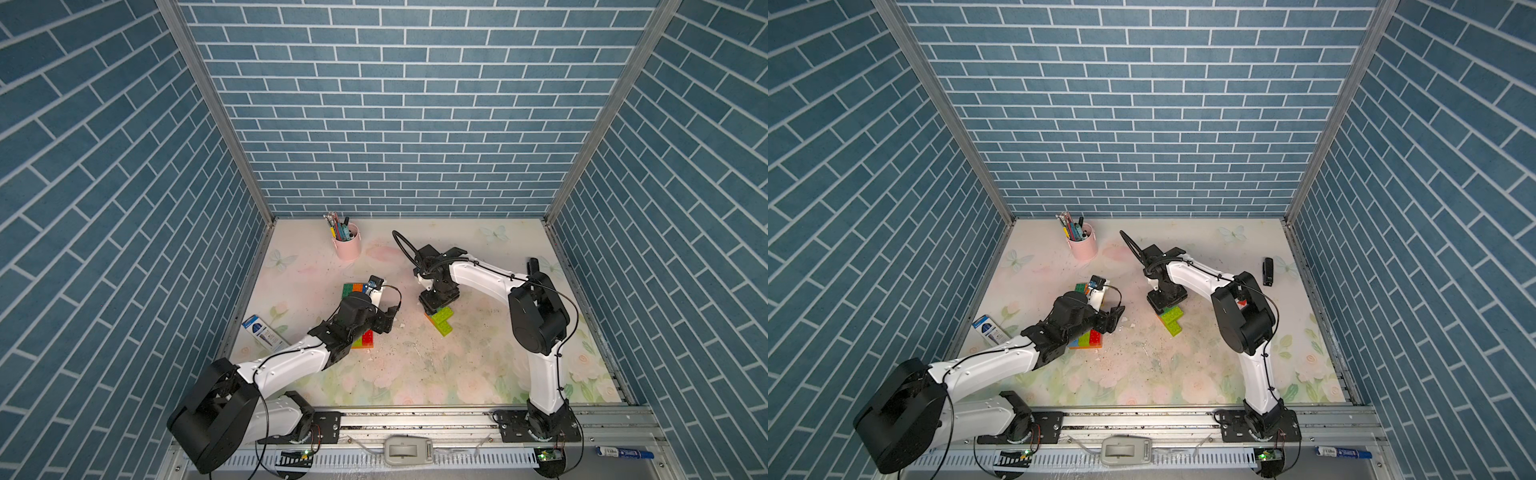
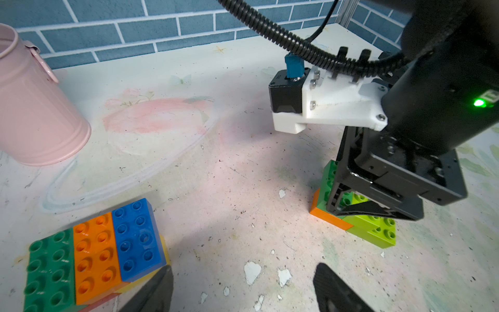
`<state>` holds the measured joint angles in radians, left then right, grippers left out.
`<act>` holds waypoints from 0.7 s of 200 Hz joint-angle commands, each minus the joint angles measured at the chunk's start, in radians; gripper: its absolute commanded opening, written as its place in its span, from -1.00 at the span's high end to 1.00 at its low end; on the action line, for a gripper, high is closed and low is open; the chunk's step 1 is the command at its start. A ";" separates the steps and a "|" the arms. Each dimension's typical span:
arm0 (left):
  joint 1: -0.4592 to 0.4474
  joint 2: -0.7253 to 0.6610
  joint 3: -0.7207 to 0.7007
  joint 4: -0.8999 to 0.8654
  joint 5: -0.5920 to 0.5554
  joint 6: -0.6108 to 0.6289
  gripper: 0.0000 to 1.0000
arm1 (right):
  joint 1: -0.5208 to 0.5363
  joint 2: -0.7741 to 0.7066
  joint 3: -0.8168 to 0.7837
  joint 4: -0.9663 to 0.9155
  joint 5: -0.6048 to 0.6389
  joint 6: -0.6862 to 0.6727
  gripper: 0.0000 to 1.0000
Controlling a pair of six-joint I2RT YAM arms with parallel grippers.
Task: Assemble a rectangle with lego
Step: Assemble the lego brick with the lego brick.
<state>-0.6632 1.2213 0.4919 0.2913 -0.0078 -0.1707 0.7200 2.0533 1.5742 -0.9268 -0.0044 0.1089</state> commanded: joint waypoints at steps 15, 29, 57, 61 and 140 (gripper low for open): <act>0.007 -0.025 -0.018 0.005 -0.016 0.008 -0.65 | 0.005 0.133 -0.098 0.034 0.079 0.075 1.00; 0.006 -0.031 -0.017 0.003 -0.016 0.008 -0.66 | 0.006 0.133 -0.101 0.036 0.093 0.079 1.00; 0.007 -0.041 -0.016 -0.002 -0.020 0.009 -0.66 | 0.006 0.154 -0.103 0.034 0.127 0.097 1.00; 0.006 -0.043 -0.016 -0.003 -0.020 0.010 -0.65 | 0.006 0.153 -0.103 0.034 0.131 0.103 1.00; 0.007 -0.043 0.000 -0.013 -0.002 0.006 -0.66 | 0.012 0.070 -0.038 0.002 0.089 0.118 0.65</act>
<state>-0.6632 1.1893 0.4919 0.2897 -0.0177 -0.1703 0.7414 2.0438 1.5654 -0.9134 0.0505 0.1875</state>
